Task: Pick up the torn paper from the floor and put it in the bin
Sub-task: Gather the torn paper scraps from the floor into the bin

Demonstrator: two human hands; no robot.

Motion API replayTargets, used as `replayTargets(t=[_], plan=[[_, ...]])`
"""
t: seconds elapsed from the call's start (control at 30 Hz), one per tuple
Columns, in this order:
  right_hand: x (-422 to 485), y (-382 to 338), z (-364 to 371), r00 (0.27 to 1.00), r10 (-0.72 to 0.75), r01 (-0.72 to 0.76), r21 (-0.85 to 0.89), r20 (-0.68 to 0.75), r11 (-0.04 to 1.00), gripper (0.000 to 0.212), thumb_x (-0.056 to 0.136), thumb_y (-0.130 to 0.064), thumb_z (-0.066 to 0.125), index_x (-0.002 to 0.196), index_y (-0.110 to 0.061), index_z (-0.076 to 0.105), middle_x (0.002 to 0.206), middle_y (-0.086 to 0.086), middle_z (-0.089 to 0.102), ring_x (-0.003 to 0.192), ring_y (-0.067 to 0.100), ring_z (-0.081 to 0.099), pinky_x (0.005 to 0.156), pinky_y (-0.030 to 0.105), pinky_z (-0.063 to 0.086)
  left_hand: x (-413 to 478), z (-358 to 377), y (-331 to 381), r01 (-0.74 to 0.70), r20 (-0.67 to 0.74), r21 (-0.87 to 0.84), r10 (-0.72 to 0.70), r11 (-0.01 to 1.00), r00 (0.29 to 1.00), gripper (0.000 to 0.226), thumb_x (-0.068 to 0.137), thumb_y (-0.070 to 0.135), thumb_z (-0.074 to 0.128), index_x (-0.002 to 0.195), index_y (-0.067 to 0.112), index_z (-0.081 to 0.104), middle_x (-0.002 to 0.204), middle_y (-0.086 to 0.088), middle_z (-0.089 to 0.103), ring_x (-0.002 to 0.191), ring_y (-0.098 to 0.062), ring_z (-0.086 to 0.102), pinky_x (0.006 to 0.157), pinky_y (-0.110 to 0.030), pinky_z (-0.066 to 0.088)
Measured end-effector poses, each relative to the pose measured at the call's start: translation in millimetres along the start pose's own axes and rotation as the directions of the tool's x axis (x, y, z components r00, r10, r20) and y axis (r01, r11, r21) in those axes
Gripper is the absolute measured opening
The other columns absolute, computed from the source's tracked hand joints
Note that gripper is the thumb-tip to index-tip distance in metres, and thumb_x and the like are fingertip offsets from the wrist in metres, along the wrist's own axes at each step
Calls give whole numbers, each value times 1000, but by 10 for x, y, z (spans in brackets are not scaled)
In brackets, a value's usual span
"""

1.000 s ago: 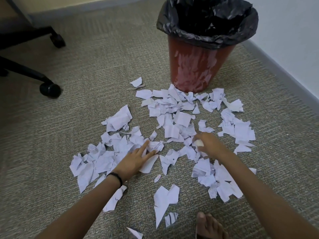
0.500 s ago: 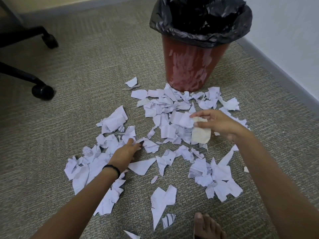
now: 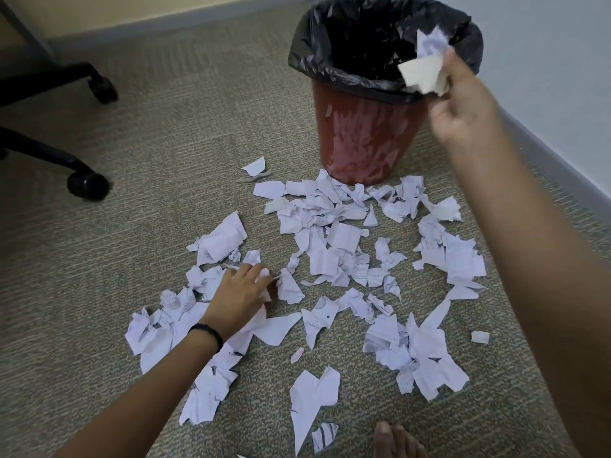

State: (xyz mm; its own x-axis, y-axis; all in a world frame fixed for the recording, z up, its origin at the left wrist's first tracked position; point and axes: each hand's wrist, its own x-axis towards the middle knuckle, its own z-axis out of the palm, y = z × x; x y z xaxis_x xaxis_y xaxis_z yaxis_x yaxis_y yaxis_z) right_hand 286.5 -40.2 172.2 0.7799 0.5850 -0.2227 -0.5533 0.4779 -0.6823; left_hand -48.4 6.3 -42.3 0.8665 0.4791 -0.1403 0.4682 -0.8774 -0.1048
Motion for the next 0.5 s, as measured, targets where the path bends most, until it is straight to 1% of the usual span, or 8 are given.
replayTargets(t=[0.07, 0.13, 0.17, 0.23, 0.27, 0.37, 0.43, 0.5], plan=[[93, -38, 165, 1000, 15, -10, 163, -27, 987, 14, 97, -5, 46, 87, 3, 51, 89, 19, 56, 74, 26, 56, 83, 41, 51, -12, -10, -34, 196, 196, -111, -172, 974, 965, 73, 76, 39, 74, 138, 18, 41, 147, -16, 35, 134, -37, 37, 99, -58, 38], [174, -55, 269, 998, 55, -57, 224, 12, 973, 20, 99, -10, 41, 85, 2, 48, 95, 17, 53, 82, 29, 53, 81, 43, 46, -52, 32, -100, 329, 451, -133, -239, 935, 860, 87, 85, 51, 58, 151, 28, 6, 158, -11, 1, 145, -36, 10, 109, -57, 25], [200, -40, 287, 996, 71, -80, 217, 47, 973, 19, 99, -11, 41, 87, 2, 47, 103, 16, 51, 88, 30, 54, 84, 43, 47, -73, 53, -130, 343, 515, -135, -230, 930, 826, 91, 85, 50, 59, 151, 29, 0, 158, -11, -4, 144, -36, 15, 109, -53, 30], [216, 4, 268, 989, 91, -111, 182, 114, 977, 16, 98, -7, 39, 108, 3, 47, 128, 19, 46, 111, 35, 53, 98, 43, 44, -114, 91, -163, 342, 552, -179, -194, 923, 811, 90, 85, 41, 63, 151, 27, 2, 158, -16, -3, 132, -36, 39, 101, -42, 44], [185, 27, 237, 986, 91, -111, 142, 141, 984, 24, 97, -3, 38, 120, 1, 45, 138, 23, 39, 122, 37, 47, 104, 45, 39, -121, 95, -166, 330, 554, -180, -182, 927, 812, 86, 86, 34, 63, 150, 26, 7, 157, -17, -1, 126, -35, 47, 97, -39, 47], [1, 128, 51, 981, -54, 61, -35, 184, 998, 47, 97, 2, 36, 142, -8, 29, 150, 24, 23, 138, 34, 32, 112, 37, 32, -137, 138, -154, 287, 476, -130, -194, 949, 858, 66, 91, 16, 55, 147, 25, 21, 152, -18, 16, 114, -33, 54, 88, -39, 50], [-166, 220, -169, 950, -232, 269, -173, 209, 947, 44, 97, -4, 42, 139, -10, 32, 141, 16, 41, 128, 29, 48, 107, 33, 41, -151, 151, -148, 272, 403, -145, -194, 951, 894, 58, 91, 10, 51, 144, 23, 31, 144, -15, 30, 110, -31, 56, 84, -39, 52], [-299, 359, -472, 938, -321, 346, -364, 130, 865, 32, 96, -8, 45, 127, -13, 42, 117, 8, 61, 101, 23, 67, 90, 33, 54, -166, 177, -184, 282, 327, -218, -203, 934, 923, 50, 92, 8, 52, 139, 20, 41, 134, -10, 44, 109, -27, 58, 80, -38, 52]])
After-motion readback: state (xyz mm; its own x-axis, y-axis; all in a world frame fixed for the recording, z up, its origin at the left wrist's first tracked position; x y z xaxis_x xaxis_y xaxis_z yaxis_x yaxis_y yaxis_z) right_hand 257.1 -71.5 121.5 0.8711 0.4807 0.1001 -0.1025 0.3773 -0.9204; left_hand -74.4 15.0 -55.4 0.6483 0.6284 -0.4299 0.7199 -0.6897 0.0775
